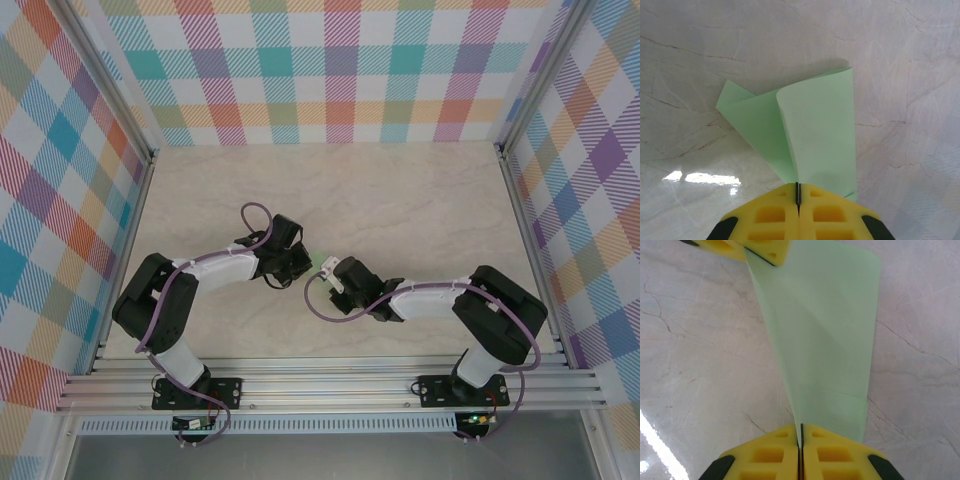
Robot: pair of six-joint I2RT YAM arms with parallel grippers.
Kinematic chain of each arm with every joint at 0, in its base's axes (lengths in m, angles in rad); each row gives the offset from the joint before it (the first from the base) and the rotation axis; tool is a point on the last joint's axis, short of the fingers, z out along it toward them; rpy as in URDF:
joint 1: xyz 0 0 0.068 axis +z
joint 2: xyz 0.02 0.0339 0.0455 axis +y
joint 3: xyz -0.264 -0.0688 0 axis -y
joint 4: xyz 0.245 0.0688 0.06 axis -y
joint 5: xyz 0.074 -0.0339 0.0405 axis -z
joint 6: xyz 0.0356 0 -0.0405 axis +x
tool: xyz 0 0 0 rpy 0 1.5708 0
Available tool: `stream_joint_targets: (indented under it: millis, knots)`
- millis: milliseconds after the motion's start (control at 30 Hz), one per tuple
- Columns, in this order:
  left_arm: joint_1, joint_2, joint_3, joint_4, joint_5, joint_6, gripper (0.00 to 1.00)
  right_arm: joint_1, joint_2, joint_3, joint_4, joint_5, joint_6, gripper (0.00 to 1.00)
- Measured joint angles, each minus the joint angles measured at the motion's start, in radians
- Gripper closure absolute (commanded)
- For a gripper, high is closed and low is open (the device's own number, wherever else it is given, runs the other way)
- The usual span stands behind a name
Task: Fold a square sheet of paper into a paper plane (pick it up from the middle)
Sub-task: Fold the wing for the fifth time at the center of the table.
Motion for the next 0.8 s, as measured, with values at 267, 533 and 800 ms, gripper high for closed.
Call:
stream_joint_targets:
  millis: [267, 533, 800]
  knots:
    - [0.000, -0.035, 0.000, -0.055, -0.027, 0.023, 0.52, -0.014, 0.000, 0.028, -0.043, -0.050, 0.086, 1.00]
    - [0.000, -0.216, -0.004, -0.171, -0.129, 0.045, 0.38, -0.078, -0.005, 0.049, -0.104, -0.219, 0.290, 1.00]
    - [0.000, -0.266, -0.089, -0.171, -0.136, 0.044, 0.38, -0.181, -0.005, 0.049, -0.097, -0.441, 0.447, 1.00]
